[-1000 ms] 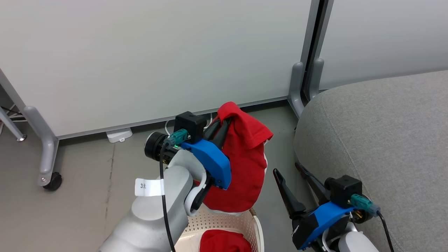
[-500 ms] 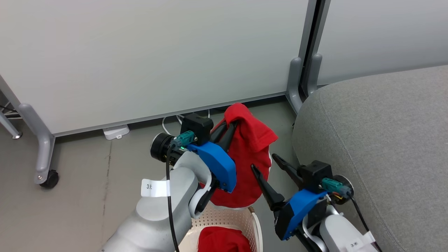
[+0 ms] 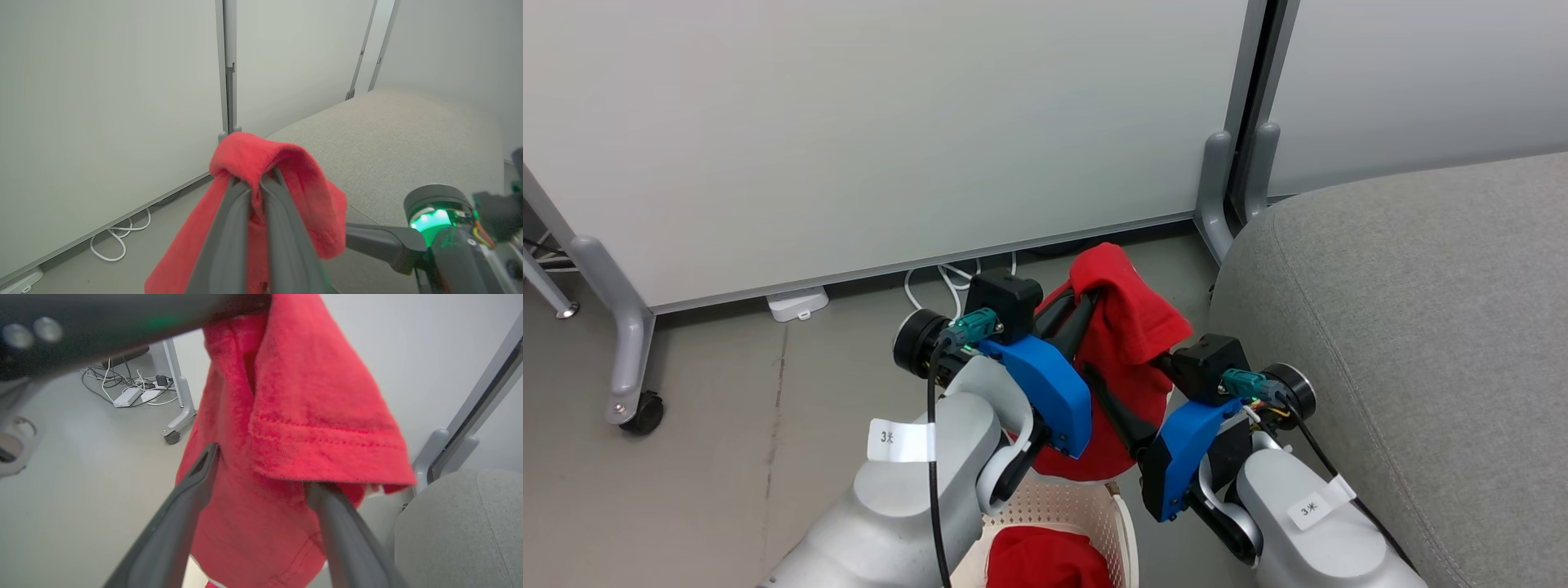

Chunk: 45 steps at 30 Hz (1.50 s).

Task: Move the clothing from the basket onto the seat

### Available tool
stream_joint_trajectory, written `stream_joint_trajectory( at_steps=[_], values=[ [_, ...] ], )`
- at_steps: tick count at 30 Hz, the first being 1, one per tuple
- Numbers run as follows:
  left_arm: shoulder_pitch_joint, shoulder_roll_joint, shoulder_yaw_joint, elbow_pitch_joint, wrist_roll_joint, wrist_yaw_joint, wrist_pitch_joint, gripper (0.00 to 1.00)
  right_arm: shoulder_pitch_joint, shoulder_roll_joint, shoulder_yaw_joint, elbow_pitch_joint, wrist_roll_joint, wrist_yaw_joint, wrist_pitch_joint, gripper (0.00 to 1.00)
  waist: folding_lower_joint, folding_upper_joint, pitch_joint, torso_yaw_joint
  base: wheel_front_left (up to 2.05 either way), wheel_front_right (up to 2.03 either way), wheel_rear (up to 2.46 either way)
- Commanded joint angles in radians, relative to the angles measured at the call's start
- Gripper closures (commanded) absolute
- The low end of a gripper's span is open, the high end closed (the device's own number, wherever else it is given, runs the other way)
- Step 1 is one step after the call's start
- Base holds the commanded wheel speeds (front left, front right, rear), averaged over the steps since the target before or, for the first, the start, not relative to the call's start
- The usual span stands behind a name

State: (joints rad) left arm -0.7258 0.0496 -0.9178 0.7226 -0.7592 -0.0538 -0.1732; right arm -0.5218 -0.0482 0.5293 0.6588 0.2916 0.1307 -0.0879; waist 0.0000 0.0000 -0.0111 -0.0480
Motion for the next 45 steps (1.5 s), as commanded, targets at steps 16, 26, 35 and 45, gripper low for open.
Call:
stream_joint_trajectory(
  at_steps=[16,26,35,45],
  values=[
    [-0.018,0.001,-0.06,-0.019,-0.051,-0.004,-0.012,1.0,-0.098,-0.004,0.156,0.181,0.135,0.0,-0.032,1.0,0.0,0.0,-0.022,0.004,0.0,0.0,0.0],
    [-0.014,0.001,-0.067,0.001,-0.06,-0.001,-0.021,1.0,-0.113,-0.004,0.19,0.211,0.158,0.0,-0.072,1.0,0.0,0.0,-0.029,-0.015,0.0,0.0,0.0],
    [-0.025,0.003,-0.07,0.017,-0.059,0.007,-0.029,1.0,-0.123,-0.004,0.204,0.238,0.168,0.0,-0.091,1.0,0.0,0.0,-0.024,-0.025,0.0,0.0,0.0],
    [-0.028,0.008,-0.067,0.03,-0.065,0.006,-0.04,1.0,-0.132,-0.004,0.21,0.251,0.178,0.0,-0.104,1.0,0.0,0.0,-0.018,-0.026,0.0,0.0,0.0]
  ],
)
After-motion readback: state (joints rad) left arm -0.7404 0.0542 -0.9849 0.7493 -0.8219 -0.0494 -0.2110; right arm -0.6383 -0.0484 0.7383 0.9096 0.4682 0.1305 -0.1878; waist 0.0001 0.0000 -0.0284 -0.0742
